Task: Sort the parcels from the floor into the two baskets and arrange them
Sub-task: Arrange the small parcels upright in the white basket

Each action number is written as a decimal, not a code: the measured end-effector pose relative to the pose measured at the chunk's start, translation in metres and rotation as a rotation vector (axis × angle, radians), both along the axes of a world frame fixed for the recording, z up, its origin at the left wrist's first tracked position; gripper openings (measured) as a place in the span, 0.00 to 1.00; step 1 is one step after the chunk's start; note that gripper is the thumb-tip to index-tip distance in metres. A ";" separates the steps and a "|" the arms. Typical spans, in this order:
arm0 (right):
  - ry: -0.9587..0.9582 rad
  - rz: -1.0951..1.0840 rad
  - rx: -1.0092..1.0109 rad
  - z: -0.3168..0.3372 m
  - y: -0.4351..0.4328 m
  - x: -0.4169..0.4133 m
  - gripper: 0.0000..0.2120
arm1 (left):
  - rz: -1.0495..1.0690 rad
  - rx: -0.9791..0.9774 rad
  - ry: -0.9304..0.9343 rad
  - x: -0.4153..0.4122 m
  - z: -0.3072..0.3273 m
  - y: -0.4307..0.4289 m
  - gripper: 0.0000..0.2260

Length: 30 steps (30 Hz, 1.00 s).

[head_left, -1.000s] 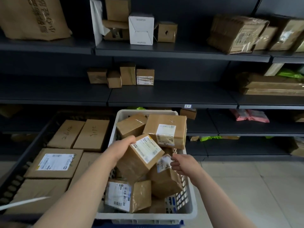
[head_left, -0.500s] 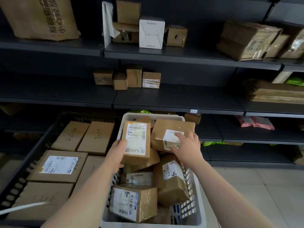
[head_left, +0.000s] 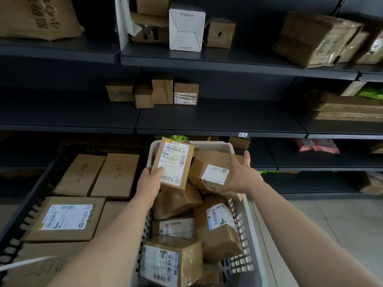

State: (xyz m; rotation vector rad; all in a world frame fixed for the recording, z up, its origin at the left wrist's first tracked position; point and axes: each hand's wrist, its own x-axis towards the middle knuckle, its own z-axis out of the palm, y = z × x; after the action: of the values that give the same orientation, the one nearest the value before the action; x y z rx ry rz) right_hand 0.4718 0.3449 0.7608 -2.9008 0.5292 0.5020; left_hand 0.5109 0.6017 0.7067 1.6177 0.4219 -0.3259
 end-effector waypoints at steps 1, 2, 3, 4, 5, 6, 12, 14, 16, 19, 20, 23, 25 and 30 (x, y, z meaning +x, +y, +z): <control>-0.001 0.003 -0.004 -0.001 0.001 0.002 0.60 | -0.011 0.006 0.004 0.000 0.000 0.001 0.17; -0.013 0.004 -0.013 -0.003 0.001 0.003 0.60 | -0.015 0.011 0.005 0.001 0.000 0.003 0.17; -0.033 0.000 -0.025 -0.004 0.002 0.003 0.58 | -0.013 0.013 0.007 0.001 -0.001 0.005 0.17; -0.063 -0.013 -0.031 -0.004 0.003 0.002 0.55 | -0.008 0.015 0.006 0.001 -0.001 0.007 0.17; -0.105 -0.045 -0.032 -0.004 0.003 0.001 0.53 | -0.003 0.021 0.004 0.002 -0.001 0.010 0.16; -0.157 -0.093 -0.030 -0.002 0.003 0.001 0.50 | 0.000 0.027 0.001 0.003 -0.001 0.012 0.16; -0.241 -0.259 0.260 -0.006 0.012 -0.001 0.51 | -0.013 0.070 -0.003 -0.003 -0.014 0.014 0.21; -0.191 -0.211 0.425 -0.014 0.019 -0.003 0.48 | -0.031 0.078 -0.002 -0.004 -0.016 0.011 0.22; -0.166 -0.192 0.503 -0.020 0.025 -0.006 0.41 | -0.027 0.107 0.001 -0.005 -0.014 0.009 0.21; -0.147 -0.169 0.497 -0.023 0.030 -0.014 0.35 | 0.026 0.159 0.008 -0.010 -0.009 0.011 0.25; -0.145 -0.160 0.498 -0.022 0.029 -0.016 0.34 | 0.035 0.190 0.001 -0.013 -0.009 0.012 0.27; -0.148 -0.158 0.507 -0.020 0.028 -0.024 0.35 | 0.020 0.285 -0.001 -0.021 -0.011 0.016 0.30; -0.150 -0.155 0.503 -0.018 0.029 -0.029 0.36 | 0.008 0.307 0.012 -0.025 -0.012 0.017 0.30; -0.149 -0.129 0.499 -0.018 0.036 -0.043 0.33 | -0.014 0.388 0.064 -0.038 -0.004 0.014 0.29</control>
State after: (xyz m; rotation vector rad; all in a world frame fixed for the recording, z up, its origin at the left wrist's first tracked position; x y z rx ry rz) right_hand 0.4288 0.3811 0.7427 -2.3880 0.4822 0.3359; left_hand 0.4725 0.6162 0.7031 1.9925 0.5473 -0.3201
